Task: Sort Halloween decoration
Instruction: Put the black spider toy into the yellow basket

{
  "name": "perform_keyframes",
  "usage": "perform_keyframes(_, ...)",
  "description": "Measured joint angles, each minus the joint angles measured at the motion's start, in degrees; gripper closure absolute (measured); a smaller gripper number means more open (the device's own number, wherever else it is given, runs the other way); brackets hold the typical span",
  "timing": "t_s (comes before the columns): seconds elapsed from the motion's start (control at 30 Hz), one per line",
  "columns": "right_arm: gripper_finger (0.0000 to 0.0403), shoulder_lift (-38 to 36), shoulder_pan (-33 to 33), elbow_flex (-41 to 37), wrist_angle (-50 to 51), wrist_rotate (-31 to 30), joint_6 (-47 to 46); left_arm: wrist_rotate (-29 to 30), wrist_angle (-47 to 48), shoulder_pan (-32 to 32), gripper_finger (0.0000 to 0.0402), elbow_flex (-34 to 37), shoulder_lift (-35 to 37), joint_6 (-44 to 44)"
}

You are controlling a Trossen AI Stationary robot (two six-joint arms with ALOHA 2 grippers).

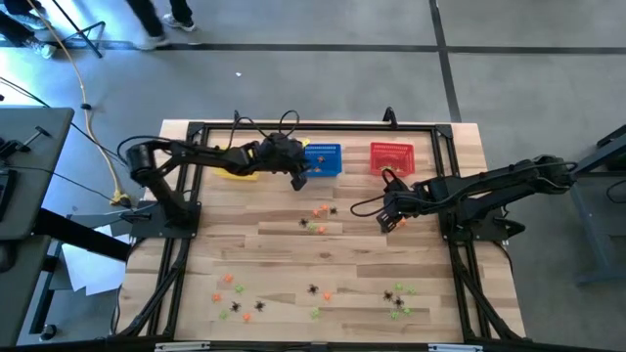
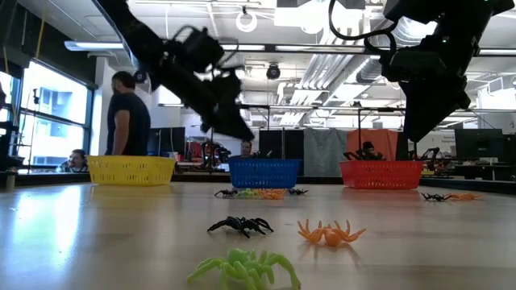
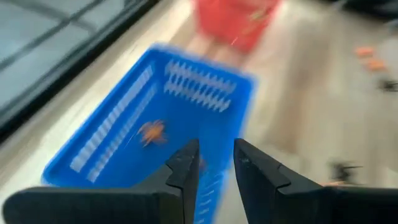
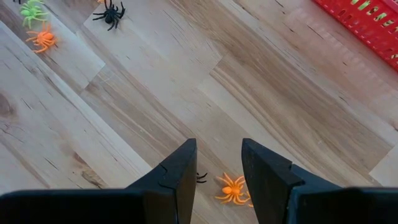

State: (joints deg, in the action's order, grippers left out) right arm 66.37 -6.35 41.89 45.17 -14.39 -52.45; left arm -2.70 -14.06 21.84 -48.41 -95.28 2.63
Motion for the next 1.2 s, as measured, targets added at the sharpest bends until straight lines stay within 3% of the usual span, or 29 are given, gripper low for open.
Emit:
perform_keyframes(0.13, 0.0279, 0.0, 0.0, 0.0, 0.0, 0.0, 0.0, -0.2, 8.6, -5.1, 0.0321, 0.0, 7.9, -1.6)
perform_keyframes(0.27, 0.0279, 0.0, 0.0, 0.0, 0.0, 0.0, 0.0, 1.1, 22.4, -14.2, 0.0325, 0.2, 15.9, 2.9)
perform_keyframes(0.47, 0.0279, 0.0, 0.0, 0.0, 0.0, 0.0, 0.0, 5.3, 35.4, -31.4, 0.0325, 0.6, 22.9, 15.9)
perform_keyframes(0.63, 0.0279, 0.0, 0.0, 0.0, -0.1, 0.0, 0.0, 5.6, 40.1, -41.7, 0.0325, 0.6, 23.8, 29.2)
perform_keyframes(0.87, 0.0279, 0.0, 0.0, 0.0, -0.7, 0.0, 0.0, 7.9, 37.7, -48.5, 0.0326, 0.6, 18.5, 30.8)
perform_keyframes(1.2, 0.0279, 0.0, 0.0, 0.0, -1.9, 0.0, 0.0, 10.6, 16.0, -49.1, 0.0326, 0.6, 4.0, 13.5)
